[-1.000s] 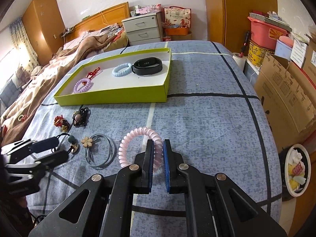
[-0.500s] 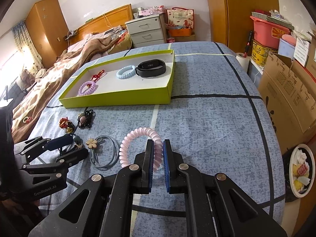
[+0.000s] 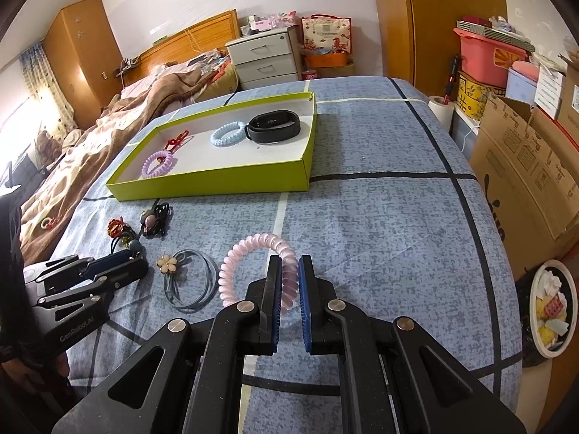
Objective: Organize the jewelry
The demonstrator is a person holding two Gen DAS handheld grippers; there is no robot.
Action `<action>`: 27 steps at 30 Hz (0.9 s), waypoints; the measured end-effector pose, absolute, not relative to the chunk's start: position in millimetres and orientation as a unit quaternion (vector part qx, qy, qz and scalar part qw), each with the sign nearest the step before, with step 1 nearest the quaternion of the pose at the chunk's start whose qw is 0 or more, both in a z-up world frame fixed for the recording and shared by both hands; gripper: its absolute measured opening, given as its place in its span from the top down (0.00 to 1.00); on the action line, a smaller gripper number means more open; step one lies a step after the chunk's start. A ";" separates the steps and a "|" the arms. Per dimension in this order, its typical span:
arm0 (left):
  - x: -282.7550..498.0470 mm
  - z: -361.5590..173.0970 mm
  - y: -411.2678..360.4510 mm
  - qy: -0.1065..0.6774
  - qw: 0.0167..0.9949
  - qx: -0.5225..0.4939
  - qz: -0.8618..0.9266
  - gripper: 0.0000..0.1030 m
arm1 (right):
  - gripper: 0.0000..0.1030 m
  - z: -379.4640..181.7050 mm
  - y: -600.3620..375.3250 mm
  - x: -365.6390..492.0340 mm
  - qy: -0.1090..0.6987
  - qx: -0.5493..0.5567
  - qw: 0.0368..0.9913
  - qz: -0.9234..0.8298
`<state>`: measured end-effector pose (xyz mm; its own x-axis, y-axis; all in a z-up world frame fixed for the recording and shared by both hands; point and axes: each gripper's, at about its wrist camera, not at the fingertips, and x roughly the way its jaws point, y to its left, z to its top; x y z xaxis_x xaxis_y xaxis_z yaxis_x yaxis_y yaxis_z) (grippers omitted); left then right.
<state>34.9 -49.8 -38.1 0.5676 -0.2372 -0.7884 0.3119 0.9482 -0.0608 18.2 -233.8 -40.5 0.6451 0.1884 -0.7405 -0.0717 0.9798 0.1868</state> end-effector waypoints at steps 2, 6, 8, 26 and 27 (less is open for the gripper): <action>34.1 -37.4 -48.9 0.437 0.885 0.040 -0.157 0.79 | 0.91 -39.4 -234.2 16.7 0.414 0.071 0.905 0.071; 31.7 -33.2 -44.2 0.430 0.888 0.034 -0.160 0.79 | 0.91 -37.9 -234.4 15.2 0.413 0.071 0.905 0.070; 30.6 -30.5 -42.3 0.427 0.890 0.032 -0.160 0.79 | 0.91 -37.1 -234.0 15.0 0.412 0.071 0.906 0.069; 30.9 6.5 -27.2 0.385 0.908 0.018 -0.163 0.79 | 0.91 -12.2 -226.2 17.7 0.389 0.070 0.916 0.072; 32.7 8.9 -26.0 0.384 0.909 0.016 -0.164 0.79 | 0.91 -9.9 -225.1 18.1 0.387 0.070 0.916 0.072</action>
<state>32.7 -26.0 8.9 0.6521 -0.2852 -0.7025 0.3103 0.9458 -0.0960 18.1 -225.1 -9.9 0.6893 0.1873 -0.6999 -0.0784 0.9796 0.1850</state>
